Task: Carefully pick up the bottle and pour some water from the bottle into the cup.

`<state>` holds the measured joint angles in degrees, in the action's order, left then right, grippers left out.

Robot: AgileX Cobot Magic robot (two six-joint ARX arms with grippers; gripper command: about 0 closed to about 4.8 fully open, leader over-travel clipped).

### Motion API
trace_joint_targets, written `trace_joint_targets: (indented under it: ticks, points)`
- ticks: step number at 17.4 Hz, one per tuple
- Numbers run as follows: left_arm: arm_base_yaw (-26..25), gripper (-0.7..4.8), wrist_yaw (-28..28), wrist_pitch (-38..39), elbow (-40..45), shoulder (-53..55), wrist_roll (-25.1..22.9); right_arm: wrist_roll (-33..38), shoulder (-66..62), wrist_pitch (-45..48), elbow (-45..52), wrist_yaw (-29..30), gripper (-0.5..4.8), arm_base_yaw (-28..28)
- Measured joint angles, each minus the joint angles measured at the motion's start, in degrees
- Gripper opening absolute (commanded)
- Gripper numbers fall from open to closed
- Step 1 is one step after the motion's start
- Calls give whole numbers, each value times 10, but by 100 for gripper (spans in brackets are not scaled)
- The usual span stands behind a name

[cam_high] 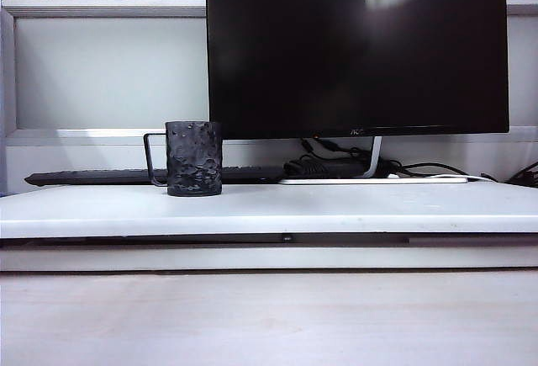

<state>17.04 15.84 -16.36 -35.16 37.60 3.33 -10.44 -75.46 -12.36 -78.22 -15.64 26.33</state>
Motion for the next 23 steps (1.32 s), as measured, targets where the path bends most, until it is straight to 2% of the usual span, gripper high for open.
trace_joint_targets:
  ticks: [1,3,5,7,10,15,20,21,22,23]
  points:
    - [0,479,0,14,0,-7,-1,1,-5,18,37,5,71,-3]
    - [0,479,0,36,0,-27,-1,21,-26,99,137,6,71,-6]
    - [0,479,0,49,0,-49,-1,38,-48,187,195,6,72,-6]
    - [0,479,0,93,0,-58,-1,57,-103,249,210,6,72,-7]
    - [0,479,-1,162,0,-72,-1,67,-179,268,216,8,72,-12]
    - [0,479,-3,175,0,-91,-1,125,-229,347,213,9,72,-13]
    - [0,479,-3,186,0,-93,-1,143,-234,355,213,9,72,-13]
    - [0,479,-3,188,0,-93,-1,143,-234,355,213,9,86,-13]
    - [0,479,-3,188,0,-93,-1,143,-234,355,213,11,139,-13]
    - [0,479,-3,188,0,-93,-1,143,-234,355,213,14,257,-14]
